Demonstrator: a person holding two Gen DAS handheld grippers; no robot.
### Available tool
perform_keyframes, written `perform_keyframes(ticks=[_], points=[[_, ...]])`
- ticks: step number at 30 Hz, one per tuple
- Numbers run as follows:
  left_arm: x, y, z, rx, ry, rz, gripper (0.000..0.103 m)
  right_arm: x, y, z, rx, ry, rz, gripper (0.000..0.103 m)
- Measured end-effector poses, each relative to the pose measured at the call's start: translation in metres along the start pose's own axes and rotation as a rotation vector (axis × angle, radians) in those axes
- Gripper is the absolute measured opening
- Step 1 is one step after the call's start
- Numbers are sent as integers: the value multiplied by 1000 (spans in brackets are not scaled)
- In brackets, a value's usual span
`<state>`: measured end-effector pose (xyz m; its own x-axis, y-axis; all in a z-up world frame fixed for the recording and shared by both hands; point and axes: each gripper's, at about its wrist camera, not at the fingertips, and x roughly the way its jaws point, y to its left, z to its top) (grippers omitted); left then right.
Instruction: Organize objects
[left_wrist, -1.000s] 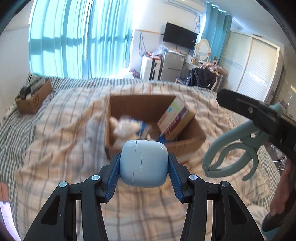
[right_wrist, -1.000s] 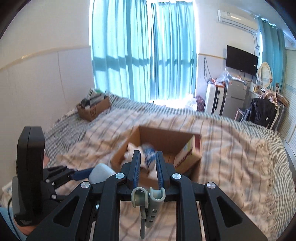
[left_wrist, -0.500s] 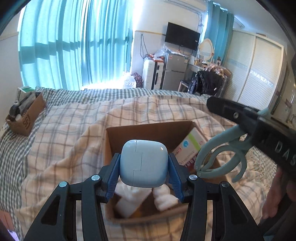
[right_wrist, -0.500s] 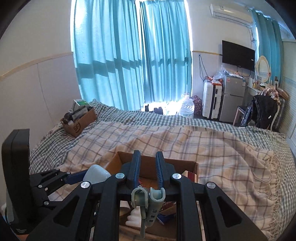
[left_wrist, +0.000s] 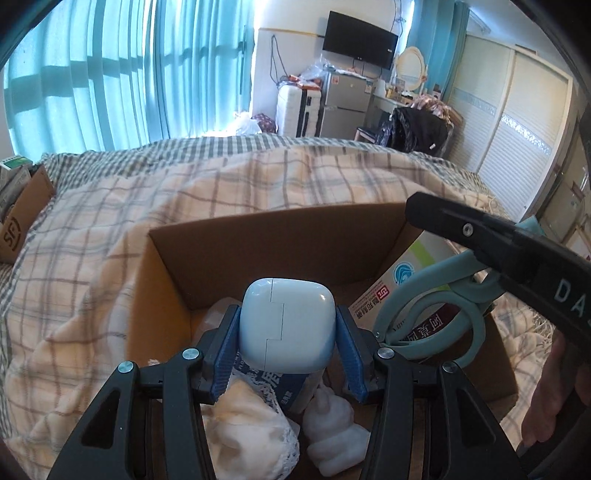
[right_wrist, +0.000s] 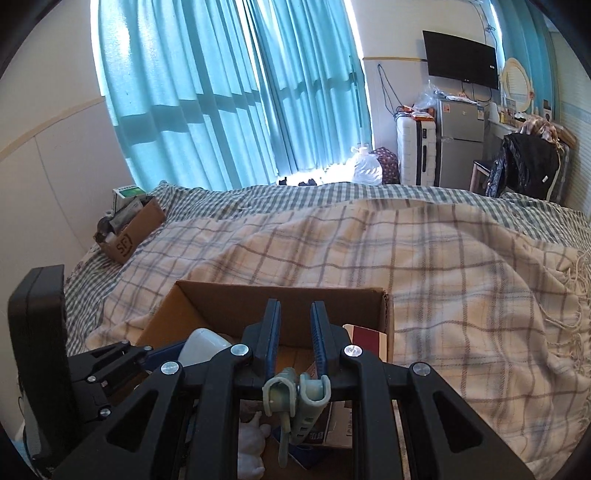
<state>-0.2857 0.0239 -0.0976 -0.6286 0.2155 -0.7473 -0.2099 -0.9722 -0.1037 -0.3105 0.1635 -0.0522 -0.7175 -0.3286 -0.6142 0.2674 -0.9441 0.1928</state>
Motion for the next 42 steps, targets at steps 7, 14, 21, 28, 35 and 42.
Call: perform_keyframes(ticks=[7, 14, 21, 28, 35, 42], points=[[-15, -1, 5, -32, -7, -3, 65, -11, 3, 5, 9, -14, -13, 17], [-65, -6, 22, -50, -81, 50, 87, -63, 13, 28, 12, -93, -40, 59], [-139, -11, 33, -44, -192, 78, 94, -141, 28, 50, 5, -197, -83, 64], [-216, -23, 39, -13, -292, 115, 101, -222, 46, 55, -30, -250, -126, 78], [-274, -38, 23, 9, -405, 156, 103, -300, 61, 38, -75, -343, -208, 98], [-298, -44, -12, -6, -468, 168, 103, -333, 63, -8, -109, -391, -263, 103]])
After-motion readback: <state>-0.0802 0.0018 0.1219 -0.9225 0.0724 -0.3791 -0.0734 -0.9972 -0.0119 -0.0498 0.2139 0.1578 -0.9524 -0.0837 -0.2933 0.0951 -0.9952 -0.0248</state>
